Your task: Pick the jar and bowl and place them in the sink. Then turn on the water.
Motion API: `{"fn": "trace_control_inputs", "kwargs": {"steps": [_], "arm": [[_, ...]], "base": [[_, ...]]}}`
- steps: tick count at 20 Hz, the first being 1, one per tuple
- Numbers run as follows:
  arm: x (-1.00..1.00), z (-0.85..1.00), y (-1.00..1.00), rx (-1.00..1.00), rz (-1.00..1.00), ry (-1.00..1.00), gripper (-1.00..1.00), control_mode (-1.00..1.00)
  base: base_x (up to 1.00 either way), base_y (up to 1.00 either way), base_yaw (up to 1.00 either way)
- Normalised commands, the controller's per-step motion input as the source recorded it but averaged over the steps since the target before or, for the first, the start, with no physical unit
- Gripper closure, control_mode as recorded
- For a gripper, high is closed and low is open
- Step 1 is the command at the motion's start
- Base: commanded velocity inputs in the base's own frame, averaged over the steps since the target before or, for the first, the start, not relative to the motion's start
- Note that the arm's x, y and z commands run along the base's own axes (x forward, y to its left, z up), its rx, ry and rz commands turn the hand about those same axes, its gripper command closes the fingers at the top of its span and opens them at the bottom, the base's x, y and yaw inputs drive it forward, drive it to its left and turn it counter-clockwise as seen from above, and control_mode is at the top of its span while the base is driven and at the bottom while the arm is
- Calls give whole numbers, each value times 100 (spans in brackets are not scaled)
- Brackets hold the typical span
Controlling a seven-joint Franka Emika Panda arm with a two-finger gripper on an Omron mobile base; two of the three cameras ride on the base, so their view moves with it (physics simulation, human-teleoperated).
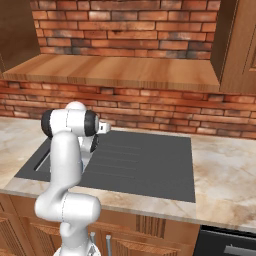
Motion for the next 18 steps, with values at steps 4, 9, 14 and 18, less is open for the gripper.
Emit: {"fn": "trace_control_inputs", "kwargs": {"steps": [4,9,14,18], "arm": [[24,0,-80,0,0,0,-100,-100],[35,0,-79,2,0,0,-100,-100],[35,0,-76,3,0,0,-100,-100],[30,-1,-76,1,0,0,-100,-100]], "base": [[0,0,0],[0,0,0],[0,0,0],[0,0,0]]}}
